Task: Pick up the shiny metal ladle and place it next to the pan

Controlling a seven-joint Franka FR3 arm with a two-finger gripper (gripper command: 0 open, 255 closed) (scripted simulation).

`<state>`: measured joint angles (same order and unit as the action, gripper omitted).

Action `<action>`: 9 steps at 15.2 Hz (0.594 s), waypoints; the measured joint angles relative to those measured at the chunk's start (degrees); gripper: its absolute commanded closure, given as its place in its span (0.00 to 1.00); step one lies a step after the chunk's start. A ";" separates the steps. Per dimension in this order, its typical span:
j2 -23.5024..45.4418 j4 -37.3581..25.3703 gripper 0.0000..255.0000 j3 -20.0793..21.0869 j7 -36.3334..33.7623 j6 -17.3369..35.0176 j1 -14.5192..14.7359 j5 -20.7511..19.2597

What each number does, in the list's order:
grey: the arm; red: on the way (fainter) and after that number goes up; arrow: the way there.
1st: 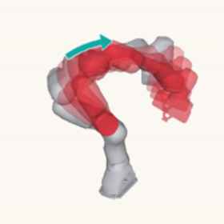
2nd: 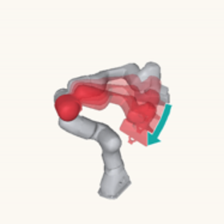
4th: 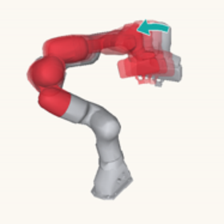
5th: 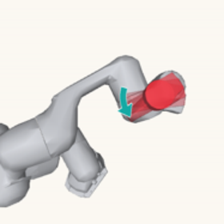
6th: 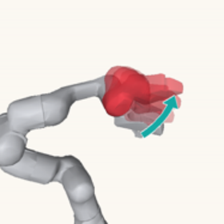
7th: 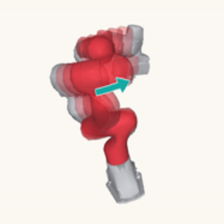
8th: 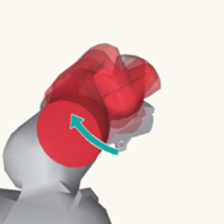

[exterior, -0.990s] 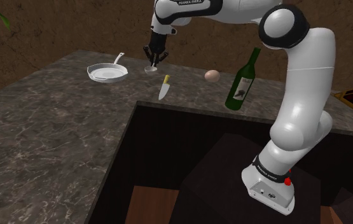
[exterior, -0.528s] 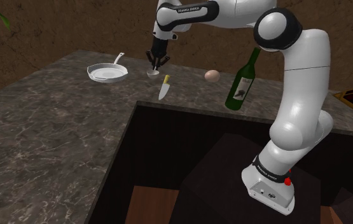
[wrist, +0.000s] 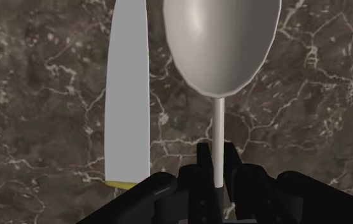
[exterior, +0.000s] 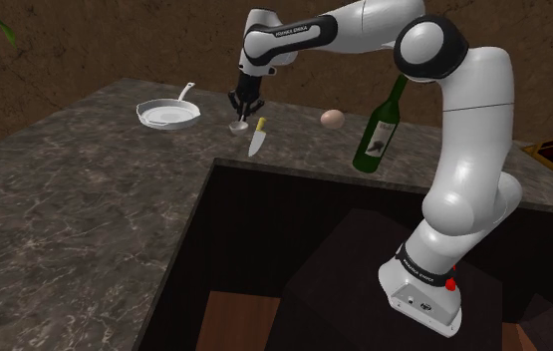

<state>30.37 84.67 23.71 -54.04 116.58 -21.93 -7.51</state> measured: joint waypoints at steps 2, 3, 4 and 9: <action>0.51 0.83 1.00 -0.13 -0.08 1.30 0.05 -0.21; 0.65 1.33 1.00 -0.18 -0.07 1.93 0.01 -0.27; 0.84 1.77 1.00 -0.23 -0.14 2.55 0.04 -0.36; 2.17 3.30 1.00 -0.60 -0.20 5.32 0.09 -0.87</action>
<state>32.55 87.96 23.11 -54.24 121.91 -21.84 -8.38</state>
